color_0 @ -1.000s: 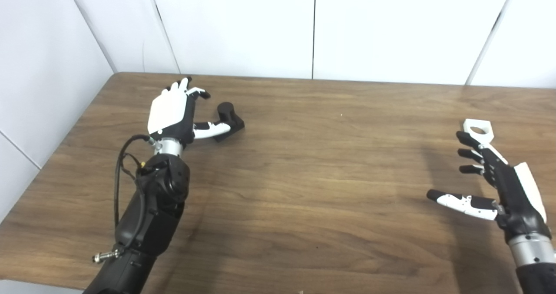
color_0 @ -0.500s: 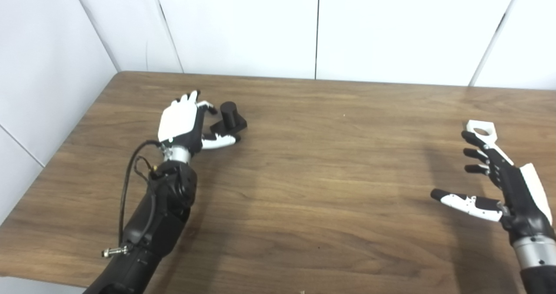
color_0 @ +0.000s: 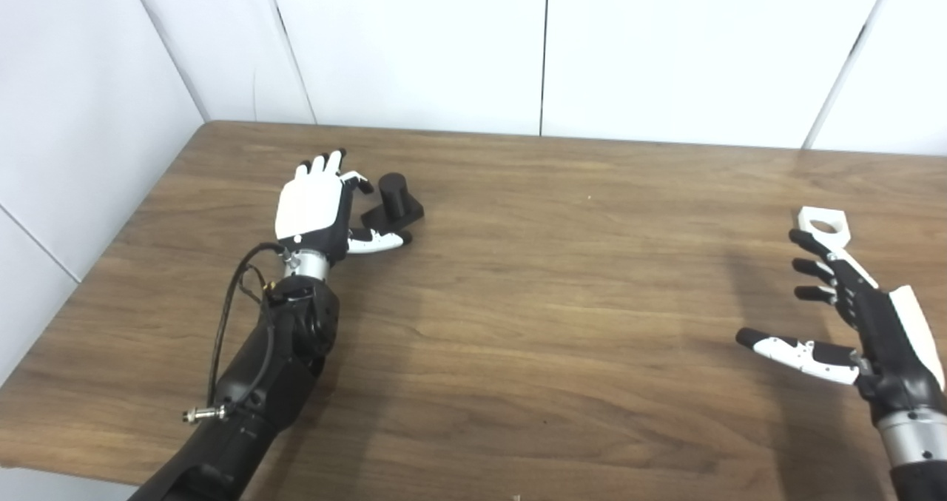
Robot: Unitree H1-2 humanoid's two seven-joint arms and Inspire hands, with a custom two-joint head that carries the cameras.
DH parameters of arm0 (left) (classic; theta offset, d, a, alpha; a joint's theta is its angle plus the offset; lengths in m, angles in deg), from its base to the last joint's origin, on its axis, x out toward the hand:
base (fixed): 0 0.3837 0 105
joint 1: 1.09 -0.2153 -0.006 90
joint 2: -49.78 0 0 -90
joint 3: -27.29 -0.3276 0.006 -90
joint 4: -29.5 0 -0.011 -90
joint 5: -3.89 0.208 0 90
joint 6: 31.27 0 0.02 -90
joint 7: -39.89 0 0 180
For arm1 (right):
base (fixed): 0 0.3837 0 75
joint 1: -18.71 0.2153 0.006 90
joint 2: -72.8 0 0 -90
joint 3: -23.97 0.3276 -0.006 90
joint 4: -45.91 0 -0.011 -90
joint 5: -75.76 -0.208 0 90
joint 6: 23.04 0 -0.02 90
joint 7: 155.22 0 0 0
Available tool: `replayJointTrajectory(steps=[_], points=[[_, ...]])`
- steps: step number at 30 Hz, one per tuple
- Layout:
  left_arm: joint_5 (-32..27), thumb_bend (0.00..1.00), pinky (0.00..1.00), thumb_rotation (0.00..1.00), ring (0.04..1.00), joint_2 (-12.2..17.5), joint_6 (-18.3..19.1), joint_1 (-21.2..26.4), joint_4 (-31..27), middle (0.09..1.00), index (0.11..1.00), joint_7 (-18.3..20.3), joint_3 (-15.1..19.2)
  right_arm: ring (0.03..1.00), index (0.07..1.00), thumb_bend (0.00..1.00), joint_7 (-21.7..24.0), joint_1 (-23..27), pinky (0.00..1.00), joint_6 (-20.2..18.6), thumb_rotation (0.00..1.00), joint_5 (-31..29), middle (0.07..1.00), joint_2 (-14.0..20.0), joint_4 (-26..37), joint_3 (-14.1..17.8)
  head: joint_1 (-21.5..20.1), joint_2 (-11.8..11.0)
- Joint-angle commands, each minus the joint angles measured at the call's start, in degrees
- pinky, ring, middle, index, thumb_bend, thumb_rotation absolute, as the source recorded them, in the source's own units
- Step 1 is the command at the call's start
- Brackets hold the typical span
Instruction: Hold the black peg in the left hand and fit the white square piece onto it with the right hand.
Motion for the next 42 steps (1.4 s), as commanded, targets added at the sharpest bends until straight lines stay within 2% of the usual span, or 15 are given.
replayJointTrajectory(steps=[1,4,11,21,25,27,29,33,42], points=[[-0.47,0.79,1.00,0.43,1.000,1.61,-0.27,0.99,2.55,1.000,0.657,-0.64,-0.20,0.839,0.860,0.64,-0.17,0.84,0.73,1.31,0.00,-0.31,0.901,0.64,2.31,0.45,0.03,0.04],[-1.83,0.76,1.00,0.43,1.000,1.51,-1.40,0.89,3.18,1.000,0.647,-1.23,-0.05,0.841,0.860,0.64,-0.32,0.72,0.73,1.40,0.00,-0.61,0.902,0.58,2.18,0.65,0.26,0.21],[-4.63,0.70,1.00,0.41,1.000,1.85,-2.00,0.75,2.19,0.992,0.626,0.94,-0.45,0.846,0.860,0.61,-0.46,0.62,0.76,0.70,0.00,-0.67,0.903,0.12,2.65,0.78,-0.15,0.39],[-6.11,0.65,1.00,0.40,1.000,1.86,-2.02,1.12,2.64,0.955,0.575,2.79,-1.37,0.835,0.843,0.58,-0.80,0.22,0.72,0.44,0.00,-0.49,0.897,0.05,3.62,1.75,-0.24,0.61],[-6.63,0.69,1.00,0.32,1.000,1.98,-1.54,1.03,2.25,0.949,0.559,4.02,-1.73,0.834,0.839,0.57,-1.13,0.14,0.72,0.50,0.00,-0.33,0.894,-0.31,3.61,1.96,-0.37,0.67],[-7.46,0.58,1.00,0.15,1.000,1.98,-1.93,0.99,2.40,0.948,0.512,4.32,-1.56,0.834,0.837,0.57,-1.29,0.17,0.72,0.77,0.00,-0.50,0.894,-0.57,3.43,2.06,-0.41,0.76],[-8.35,0.53,1.00,0.09,1.000,2.01,-2.40,0.95,2.54,0.945,0.494,4.38,-1.40,0.836,0.839,0.56,-1.21,0.19,0.73,0.84,0.00,-0.57,0.898,-0.72,3.39,2.10,-0.39,0.80],[-9.61,0.52,1.00,0.07,1.000,2.34,-3.06,0.78,2.18,0.942,0.488,4.86,-1.44,0.836,0.841,0.55,-1.02,0.25,0.73,1.55,0.00,-0.54,0.898,-0.65,3.08,2.13,-0.40,0.85],[-10.73,0.52,1.00,0.07,1.000,2.42,-3.09,0.80,1.76,0.937,0.487,5.21,-1.92,0.838,0.844,0.54,-0.67,0.38,0.73,0.28,0.00,0.00,0.899,-0.73,3.71,2.06,-0.43,0.94]])
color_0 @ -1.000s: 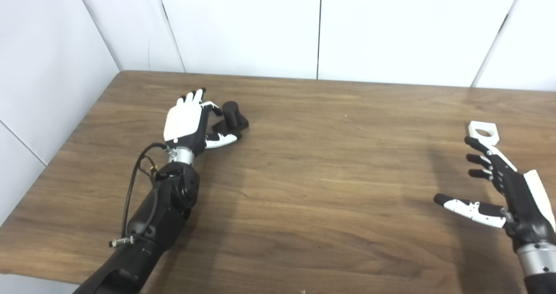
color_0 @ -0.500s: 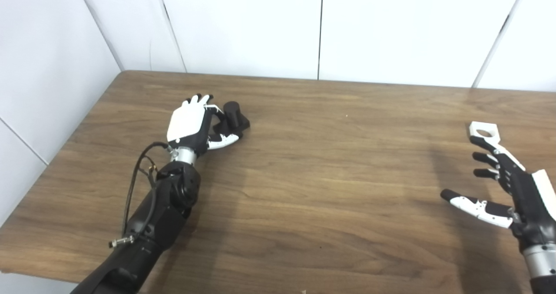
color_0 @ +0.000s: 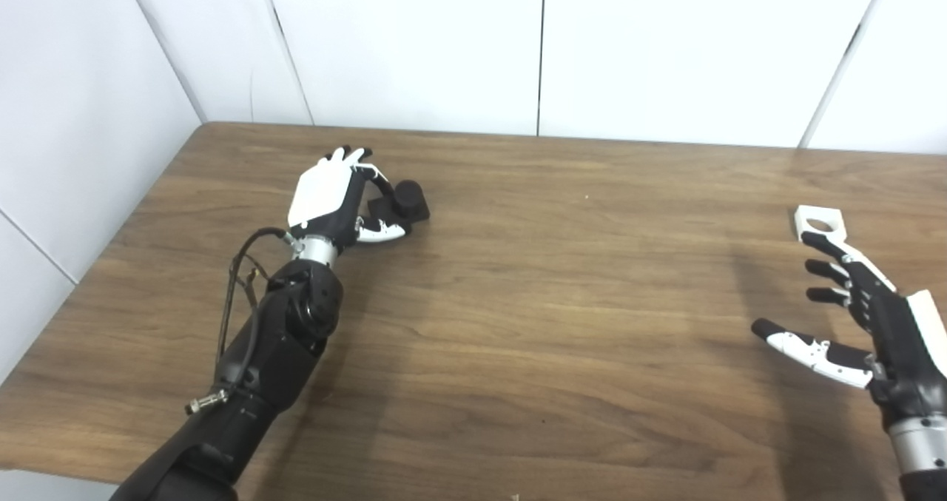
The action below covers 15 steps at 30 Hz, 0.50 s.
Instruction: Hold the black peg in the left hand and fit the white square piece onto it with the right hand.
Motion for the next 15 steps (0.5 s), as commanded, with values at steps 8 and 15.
replayJointTrajectory(steps=[8,15], points=[[-2.03,0.52,1.00,0.07,1.000,2.13,-1.27,-1.79,0.04,0.943,0.488,4.65,-1.13,0.828,0.834,0.54,-0.90,1.38,0.72,0.78,0.00,0.46,0.889,0.12,1.77,0.32,-0.98,0.23],[-10.65,0.52,1.00,0.08,1.000,3.39,-6.92,-2.80,-4.30,0.954,0.490,12.35,-0.75,0.824,0.832,0.54,-1.20,1.68,0.70,2.12,0.01,1.09,0.885,0.50,0.53,-0.12,-1.71,0.33]])
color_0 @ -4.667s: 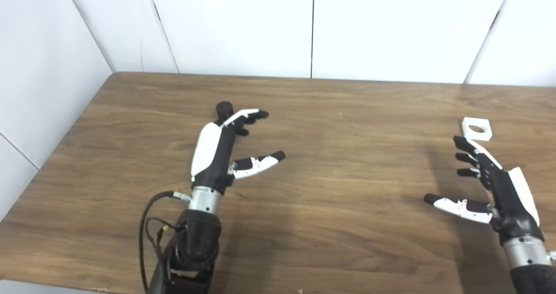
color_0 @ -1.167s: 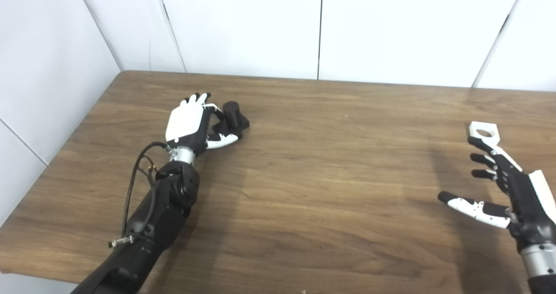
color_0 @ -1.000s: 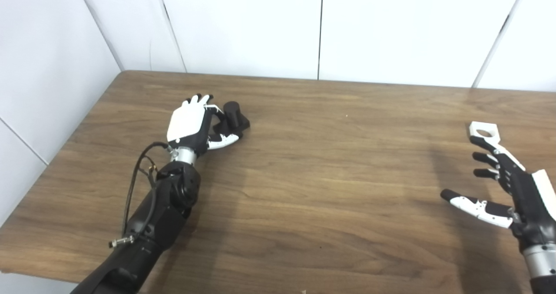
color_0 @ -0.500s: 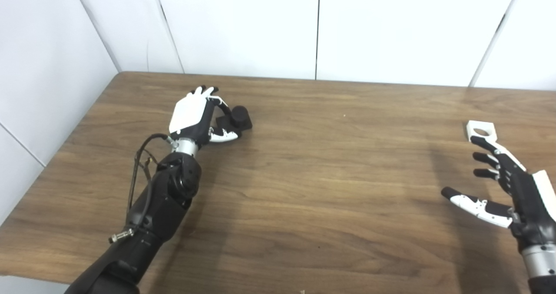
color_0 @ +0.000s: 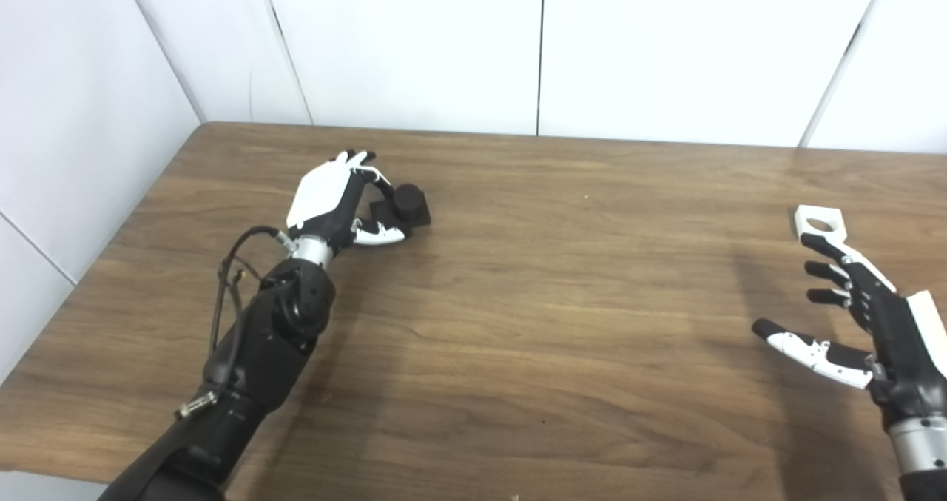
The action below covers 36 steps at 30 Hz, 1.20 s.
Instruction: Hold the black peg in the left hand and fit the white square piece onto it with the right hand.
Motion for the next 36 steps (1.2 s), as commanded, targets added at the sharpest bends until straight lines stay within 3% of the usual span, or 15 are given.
replayJointTrajectory(steps=[1,6,12,18,23,36], points=[[-2.96,0.52,1.00,0.08,1.000,1.23,-3.07,-1.29,-1.35,0.956,0.490,6.08,-1.21,0.822,0.831,0.54,-1.17,1.66,0.69,2.29,0.02,0.67,0.883,0.47,0.70,0.01,0.04,0.06],[-6.86,0.52,1.00,0.08,1.000,2.48,-7.39,-1.31,-5.29,0.966,0.491,11.68,-2.07,0.816,0.833,0.54,-1.41,1.63,0.69,2.75,0.04,0.72,0.882,0.39,0.27,-0.16,-0.30,0.12],[-9.42,0.52,1.00,0.09,1.000,2.97,-11.56,-0.93,-8.06,0.982,0.491,16.55,-2.81,0.821,0.833,0.54,-1.57,1.55,0.71,2.05,0.15,0.98,0.884,-0.15,0.22,-0.37,-1.06,0.27],[-9.09,0.52,1.00,0.09,1.000,2.32,-14.62,-0.91,-10.06,0.999,0.491,19.79,-4.34,0.815,0.828,0.55,-2.16,1.29,0.71,2.95,0.16,1.49,0.879,-0.46,-0.22,-0.42,-2.20,0.54],[-7.52,0.52,1.00,0.09,1.000,0.74,-17.45,-1.10,-11.08,1.000,0.490,20.96,-6.57,0.816,0.830,0.56,-2.67,1.04,0.70,4.17,0.25,1.29,0.880,-0.07,-1.15,-0.34,-2.84,0.75],[-3.11,0.52,1.00,0.09,1.000,-5.43,-21.84,-3.15,-12.89,1.000,0.490,20.76,-12.18,0.822,0.833,0.57,-3.28,0.76,0.70,6.29,0.28,0.37,0.883,0.28,-2.47,-0.02,-3.31,0.97]])
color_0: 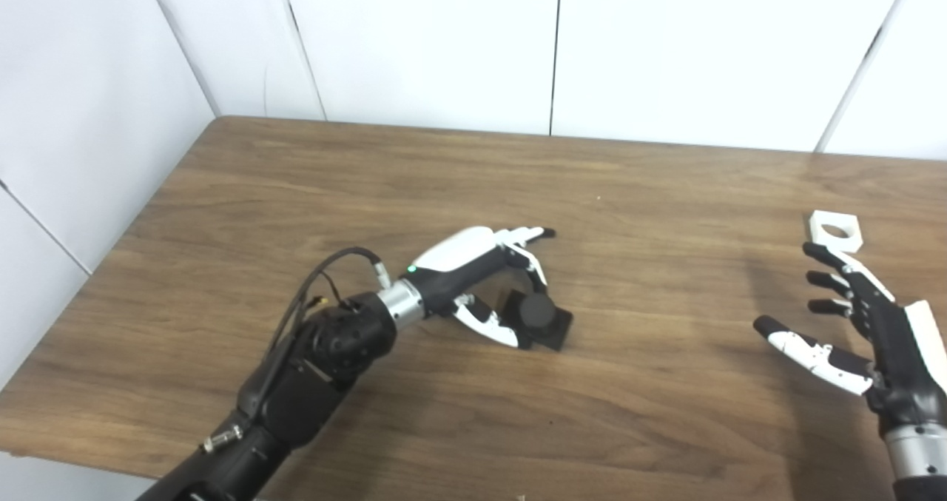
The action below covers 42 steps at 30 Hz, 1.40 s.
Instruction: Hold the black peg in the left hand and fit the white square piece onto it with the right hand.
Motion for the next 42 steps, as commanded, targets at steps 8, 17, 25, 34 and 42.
replayJointTrajectory(steps=[8,17,25,34,42], points=[[3.13,0.52,1.00,0.09,1.000,-4.84,-3.66,-0.87,1.88,1.000,0.490,-0.50,-4.15,0.818,0.831,0.58,-0.97,0.93,0.70,2.81,0.31,0.08,0.881,0.56,1.49,0.37,-0.88,0.44],[1.78,0.52,1.00,0.08,1.000,-2.58,-3.98,-1.87,1.10,1.000,0.490,0.71,-3.72,0.796,0.814,0.61,-3.25,0.88,0.67,5.62,0.30,3.06,0.858,-0.77,0.01,-1.02,-18.39,0.83],[-2.97,0.52,1.00,0.08,1.000,1.65,-5.55,-3.26,-0.75,0.989,0.490,2.77,-1.24,0.821,0.822,0.64,-5.86,2.73,0.70,5.00,0.43,7.39,0.877,-3.67,-1.19,-3.02,-35.20,-0.83],[-4.49,0.52,1.00,0.07,1.000,1.87,-7.47,-3.22,0.39,0.976,0.489,3.73,-0.70,0.835,0.824,0.64,-5.16,5.65,0.74,2.50,0.43,9.33,0.879,-2.50,0.33,-1.71,-39.12,-2.67],[-4.77,0.52,1.00,0.07,1.000,2.19,-7.19,-3.69,-0.15,0.974,0.489,4.46,-0.27,0.835,0.808,0.62,-3.83,10.93,0.73,1.21,0.31,11.11,0.873,1.01,-0.95,-0.95,-39.74,-3.15]])
